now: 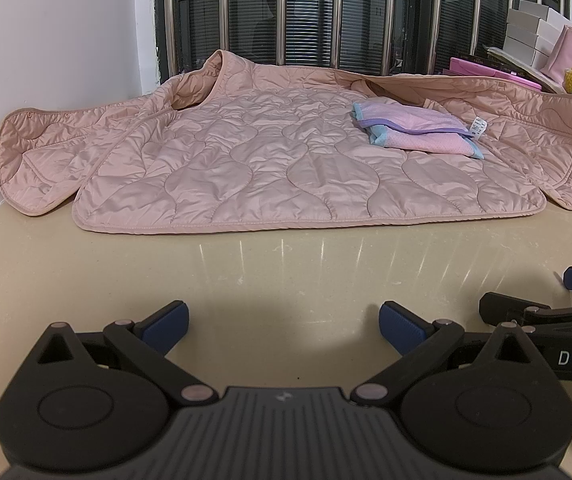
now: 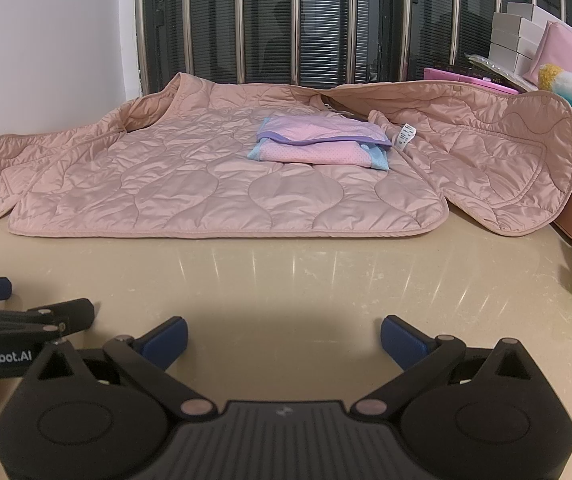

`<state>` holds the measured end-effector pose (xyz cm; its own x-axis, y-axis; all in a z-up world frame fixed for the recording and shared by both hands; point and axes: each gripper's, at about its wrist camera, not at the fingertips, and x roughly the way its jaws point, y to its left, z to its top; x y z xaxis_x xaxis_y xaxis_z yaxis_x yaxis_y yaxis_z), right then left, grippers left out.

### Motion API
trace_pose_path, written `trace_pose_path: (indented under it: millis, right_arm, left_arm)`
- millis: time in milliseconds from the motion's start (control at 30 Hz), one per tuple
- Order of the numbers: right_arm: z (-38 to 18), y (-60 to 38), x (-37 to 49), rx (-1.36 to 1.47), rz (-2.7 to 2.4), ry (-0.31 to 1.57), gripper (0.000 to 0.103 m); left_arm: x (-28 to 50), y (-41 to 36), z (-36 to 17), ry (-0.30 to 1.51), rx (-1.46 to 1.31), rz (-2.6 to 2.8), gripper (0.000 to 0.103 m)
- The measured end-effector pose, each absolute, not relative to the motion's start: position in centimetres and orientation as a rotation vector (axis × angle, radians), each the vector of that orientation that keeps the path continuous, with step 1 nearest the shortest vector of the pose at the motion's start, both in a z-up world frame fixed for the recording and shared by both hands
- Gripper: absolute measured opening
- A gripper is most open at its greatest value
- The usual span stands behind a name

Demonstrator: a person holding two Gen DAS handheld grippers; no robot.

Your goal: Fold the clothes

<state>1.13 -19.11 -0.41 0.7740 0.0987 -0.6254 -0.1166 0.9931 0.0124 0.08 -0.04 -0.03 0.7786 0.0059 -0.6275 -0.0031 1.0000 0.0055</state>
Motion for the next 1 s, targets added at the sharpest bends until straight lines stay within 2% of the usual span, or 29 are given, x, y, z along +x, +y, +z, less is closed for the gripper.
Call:
trace_pose_path:
  millis: [1000]
  right_arm:
    - [-0.36, -19.09, 1.12, -0.029, 0.116, 0.676, 0.103]
  left_arm:
    - [0.59, -0.34, -0.33, 0.678, 0.004, 0.004, 0.102]
